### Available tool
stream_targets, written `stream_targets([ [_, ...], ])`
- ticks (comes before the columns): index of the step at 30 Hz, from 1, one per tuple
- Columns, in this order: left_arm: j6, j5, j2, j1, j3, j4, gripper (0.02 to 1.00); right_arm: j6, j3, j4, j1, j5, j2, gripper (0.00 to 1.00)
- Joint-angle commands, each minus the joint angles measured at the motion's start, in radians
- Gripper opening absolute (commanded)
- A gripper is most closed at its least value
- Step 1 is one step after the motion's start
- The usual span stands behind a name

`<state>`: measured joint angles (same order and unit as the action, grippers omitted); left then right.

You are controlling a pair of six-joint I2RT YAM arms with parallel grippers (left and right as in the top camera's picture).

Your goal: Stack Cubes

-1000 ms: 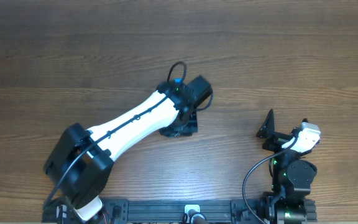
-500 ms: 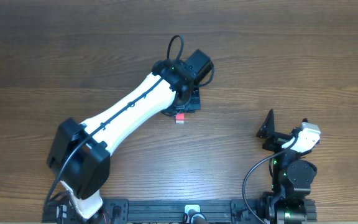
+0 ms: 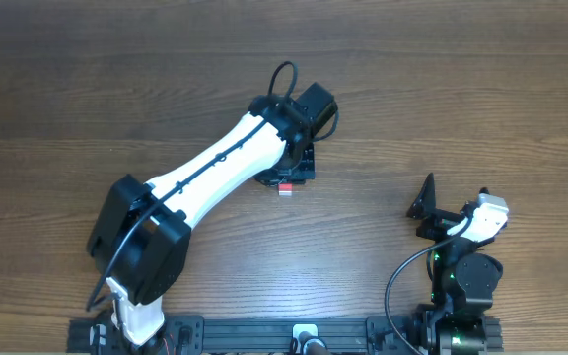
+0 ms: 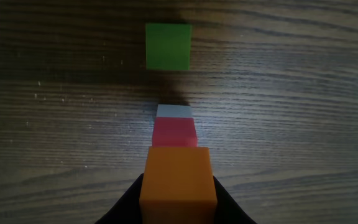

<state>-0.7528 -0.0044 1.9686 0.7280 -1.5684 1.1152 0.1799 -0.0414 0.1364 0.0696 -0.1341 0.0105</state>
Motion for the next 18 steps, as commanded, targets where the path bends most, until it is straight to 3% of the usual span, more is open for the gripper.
stream_targets([
  [1, 0.017, -0.005, 0.009, 0.001, -0.016, 0.004, 0.042, -0.005, -0.005, 0.021, -0.003, -0.017, -0.002, 0.991],
  [18, 0.017, 0.011, 0.029, 0.001, -0.016, 0.012, 0.038, -0.005, -0.005, 0.021, -0.003, -0.017, -0.002, 0.991],
])
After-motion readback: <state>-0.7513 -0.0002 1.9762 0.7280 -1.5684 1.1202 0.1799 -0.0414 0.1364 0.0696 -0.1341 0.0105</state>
